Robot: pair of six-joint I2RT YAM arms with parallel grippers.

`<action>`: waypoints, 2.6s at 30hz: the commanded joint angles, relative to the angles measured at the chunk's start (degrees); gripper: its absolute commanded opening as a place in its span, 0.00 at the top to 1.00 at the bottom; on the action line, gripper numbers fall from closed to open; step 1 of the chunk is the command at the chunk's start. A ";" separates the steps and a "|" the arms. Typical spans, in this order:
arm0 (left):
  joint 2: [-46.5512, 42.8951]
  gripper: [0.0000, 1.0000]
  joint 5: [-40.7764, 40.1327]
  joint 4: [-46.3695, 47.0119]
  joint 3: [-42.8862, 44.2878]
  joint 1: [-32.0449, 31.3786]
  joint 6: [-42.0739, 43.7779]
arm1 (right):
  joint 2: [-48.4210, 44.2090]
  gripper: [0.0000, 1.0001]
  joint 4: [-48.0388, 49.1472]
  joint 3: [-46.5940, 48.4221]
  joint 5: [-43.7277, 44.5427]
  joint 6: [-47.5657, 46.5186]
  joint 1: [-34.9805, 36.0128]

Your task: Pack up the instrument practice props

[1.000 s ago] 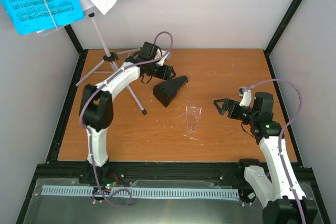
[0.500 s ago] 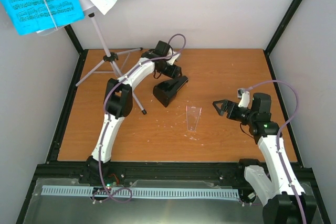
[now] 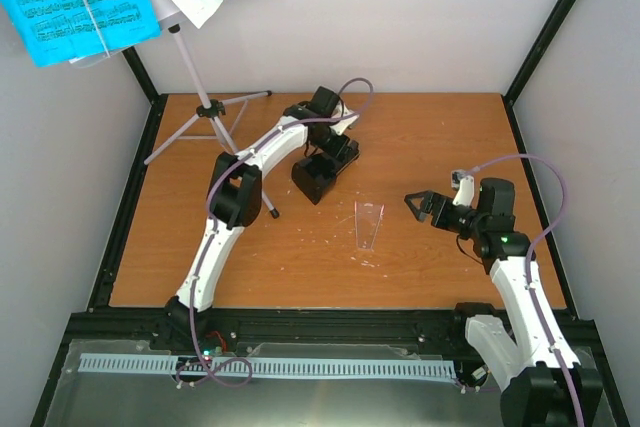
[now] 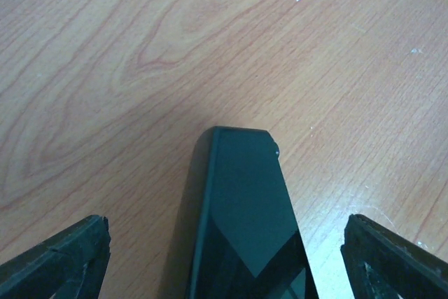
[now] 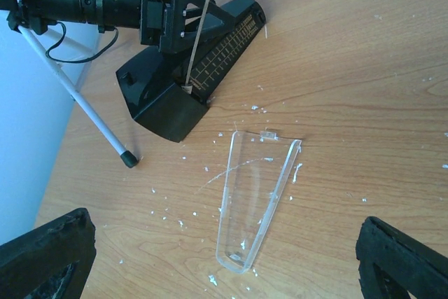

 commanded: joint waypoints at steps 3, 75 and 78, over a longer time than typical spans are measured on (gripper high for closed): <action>1.09 0.08 -5.39 -1.77 2.50 -2.66 4.75 | -2.24 0.00 -0.28 -1.31 0.02 0.01 -0.11; -65.35 0.62 4.69 61.08 -89.18 -13.18 -9.93 | 16.38 0.20 8.70 9.73 15.53 14.89 36.14; -65.90 0.62 4.62 61.34 -90.04 -13.68 -10.61 | 17.13 0.23 9.54 9.70 15.43 15.09 36.54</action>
